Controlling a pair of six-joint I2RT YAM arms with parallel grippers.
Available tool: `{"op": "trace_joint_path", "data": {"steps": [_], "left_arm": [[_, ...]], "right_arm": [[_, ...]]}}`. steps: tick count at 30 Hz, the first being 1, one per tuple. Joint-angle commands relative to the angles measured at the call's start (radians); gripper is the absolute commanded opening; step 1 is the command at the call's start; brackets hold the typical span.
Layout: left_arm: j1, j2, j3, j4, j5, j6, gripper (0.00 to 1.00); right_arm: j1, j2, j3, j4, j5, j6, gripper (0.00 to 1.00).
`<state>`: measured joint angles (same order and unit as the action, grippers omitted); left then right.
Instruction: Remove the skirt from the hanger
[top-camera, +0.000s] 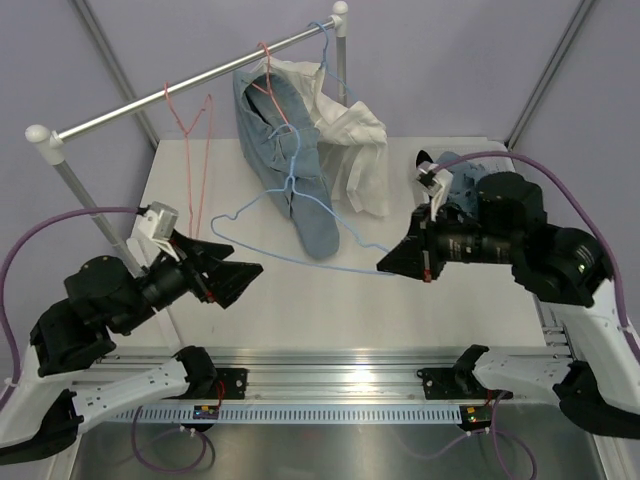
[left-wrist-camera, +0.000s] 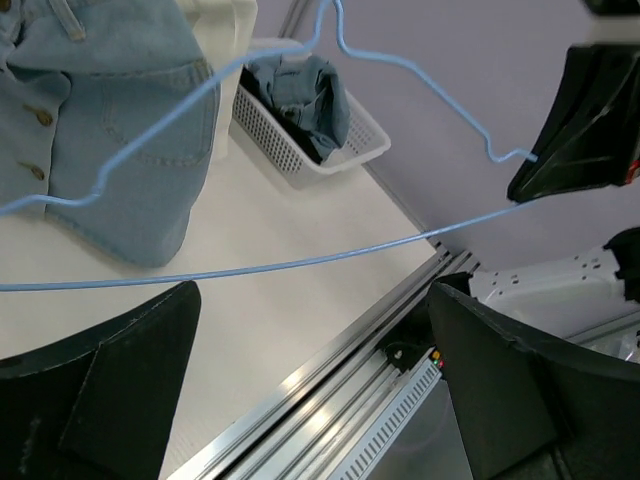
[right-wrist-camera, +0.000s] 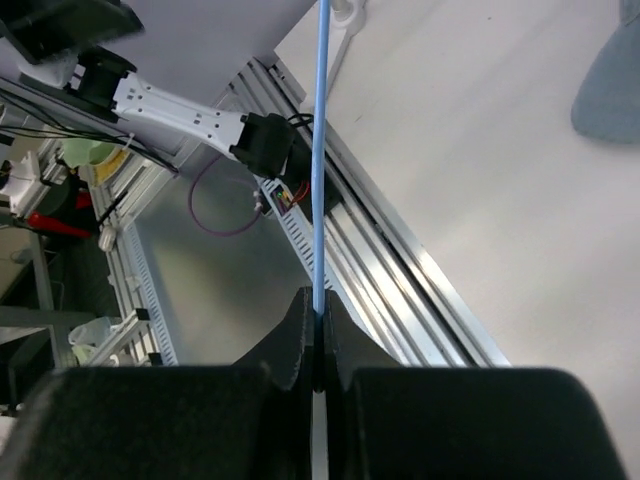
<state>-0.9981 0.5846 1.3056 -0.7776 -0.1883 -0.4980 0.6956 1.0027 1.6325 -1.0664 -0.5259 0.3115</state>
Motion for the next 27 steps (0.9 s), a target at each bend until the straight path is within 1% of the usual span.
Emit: {"op": "trace_joint_path", "data": {"steps": [1, 2, 3, 4, 5, 6, 8, 10, 12, 18, 23, 27], "left_arm": [[0.003, 0.027, -0.061, -0.026, 0.044, -0.022, 0.99], [0.003, 0.021, -0.100, -0.028, 0.050, -0.030, 0.99], [0.003, 0.009, -0.124, -0.019, 0.055, -0.045, 0.99], [0.003, -0.005, -0.149, -0.009, 0.062, -0.053, 0.99], [0.003, -0.034, -0.173, -0.002, 0.076, -0.060, 0.99], [0.003, -0.049, -0.221, 0.011, 0.081, -0.077, 0.99], [0.003, -0.084, -0.261, 0.017, 0.092, -0.091, 0.99], [0.003, -0.104, -0.310, 0.020, 0.111, -0.112, 0.99], [0.001, -0.130, -0.359, 0.029, 0.125, -0.129, 0.99], [0.003, -0.173, -0.420, 0.015, 0.125, -0.134, 0.99], [0.003, -0.170, -0.477, 0.052, 0.148, -0.140, 0.99], [0.003, -0.164, -0.514, 0.093, 0.177, -0.157, 0.99]], "right_arm": [[0.132, 0.181, 0.156, -0.015, 0.270, -0.034, 0.00], [0.160, 0.227, 0.243, -0.033, 0.321, -0.038, 0.00], [0.212, 0.267, 0.288, -0.049, 0.367, -0.049, 0.00], [0.228, 0.346, 0.329, -0.072, 0.450, -0.051, 0.00], [0.242, 0.381, 0.370, -0.075, 0.493, -0.048, 0.00], [0.260, 0.408, 0.438, -0.076, 0.574, -0.040, 0.00], [0.277, 0.493, 0.533, -0.095, 0.642, -0.038, 0.00], [0.294, 0.548, 0.578, -0.095, 0.735, -0.034, 0.00], [0.295, 0.586, 0.627, -0.087, 0.782, -0.028, 0.00], [0.321, 0.649, 0.748, -0.102, 0.883, -0.045, 0.00], [0.354, 0.668, 0.812, -0.084, 0.908, -0.068, 0.00], [0.354, 0.715, 0.877, -0.092, 0.908, -0.080, 0.00]]}}
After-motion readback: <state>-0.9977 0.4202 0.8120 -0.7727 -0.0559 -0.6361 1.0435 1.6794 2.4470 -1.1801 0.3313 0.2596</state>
